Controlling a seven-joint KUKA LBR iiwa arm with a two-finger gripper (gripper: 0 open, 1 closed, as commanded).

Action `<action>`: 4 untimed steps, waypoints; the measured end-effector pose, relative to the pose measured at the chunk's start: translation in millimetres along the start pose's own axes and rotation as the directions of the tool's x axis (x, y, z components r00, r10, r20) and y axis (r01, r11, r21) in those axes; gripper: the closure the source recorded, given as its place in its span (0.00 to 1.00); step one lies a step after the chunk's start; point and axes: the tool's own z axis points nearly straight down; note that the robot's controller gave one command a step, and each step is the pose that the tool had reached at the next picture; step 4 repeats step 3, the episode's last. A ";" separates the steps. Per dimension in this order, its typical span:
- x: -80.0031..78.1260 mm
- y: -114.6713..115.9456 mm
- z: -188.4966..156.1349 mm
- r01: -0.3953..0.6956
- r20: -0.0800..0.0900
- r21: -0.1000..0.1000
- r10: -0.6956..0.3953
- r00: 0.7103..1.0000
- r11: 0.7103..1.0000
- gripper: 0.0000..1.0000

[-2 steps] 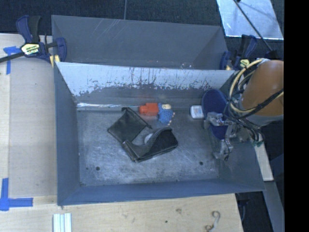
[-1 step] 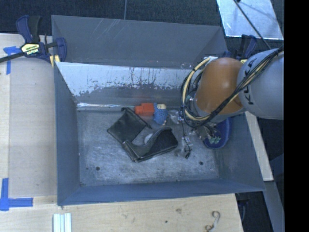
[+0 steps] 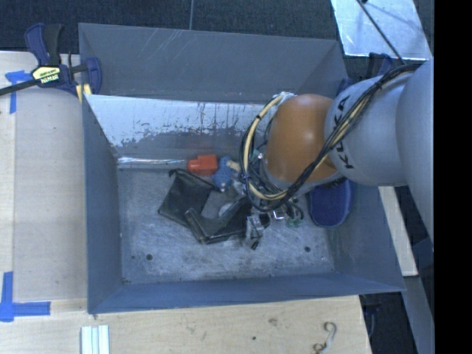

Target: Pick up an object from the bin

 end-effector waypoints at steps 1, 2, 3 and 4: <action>0.0 -3.5 -0.5 -0.003 0.000 0.001 0.003 1.000 1.000 1.00; 2.9 -15.2 -111.3 -0.028 0.009 0.002 0.028 1.000 1.000 1.00; -4.6 -18.6 -153.4 -0.031 0.006 0.002 0.031 1.000 1.000 1.00; -4.6 -18.6 -153.4 -0.031 0.006 0.002 0.031 1.000 1.000 1.00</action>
Offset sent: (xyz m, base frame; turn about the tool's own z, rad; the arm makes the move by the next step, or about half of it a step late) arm 0.0000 0.0000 0.0000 0.0000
